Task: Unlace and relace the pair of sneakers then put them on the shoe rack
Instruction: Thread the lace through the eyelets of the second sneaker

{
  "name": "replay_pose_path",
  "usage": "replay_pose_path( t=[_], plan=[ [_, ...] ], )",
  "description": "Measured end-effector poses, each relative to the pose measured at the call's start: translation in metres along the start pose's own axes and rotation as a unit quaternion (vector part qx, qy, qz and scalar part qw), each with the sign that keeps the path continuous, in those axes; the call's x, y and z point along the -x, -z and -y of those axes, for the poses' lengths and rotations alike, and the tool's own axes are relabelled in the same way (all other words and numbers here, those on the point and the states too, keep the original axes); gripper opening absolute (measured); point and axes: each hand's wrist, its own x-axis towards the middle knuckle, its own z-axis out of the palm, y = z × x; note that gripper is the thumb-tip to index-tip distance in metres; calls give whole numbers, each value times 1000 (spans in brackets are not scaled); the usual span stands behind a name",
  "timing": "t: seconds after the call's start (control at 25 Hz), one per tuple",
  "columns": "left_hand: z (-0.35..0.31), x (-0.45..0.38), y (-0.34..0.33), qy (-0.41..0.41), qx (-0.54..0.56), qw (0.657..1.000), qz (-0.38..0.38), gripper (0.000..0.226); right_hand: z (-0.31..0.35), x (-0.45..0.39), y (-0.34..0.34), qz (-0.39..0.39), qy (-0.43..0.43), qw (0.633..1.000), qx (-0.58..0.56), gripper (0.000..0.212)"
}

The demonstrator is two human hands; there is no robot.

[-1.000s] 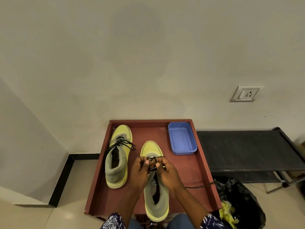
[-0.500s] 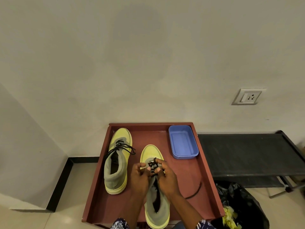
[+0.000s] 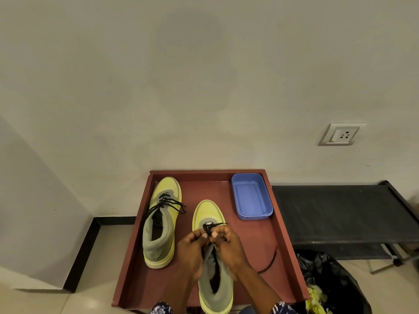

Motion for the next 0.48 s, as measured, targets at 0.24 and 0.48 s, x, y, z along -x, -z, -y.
replay_pose_path(
  t=[0.24, 0.48],
  plan=[
    [1, -1, 5, 12, 2, 999, 53, 10, 10, -4, 4, 49, -74, 990, -110, 22],
    [2, -7, 1, 4, -34, 999, 17, 16, -3, -5, 5, 43, -39, 990, -126, 13]
  ],
)
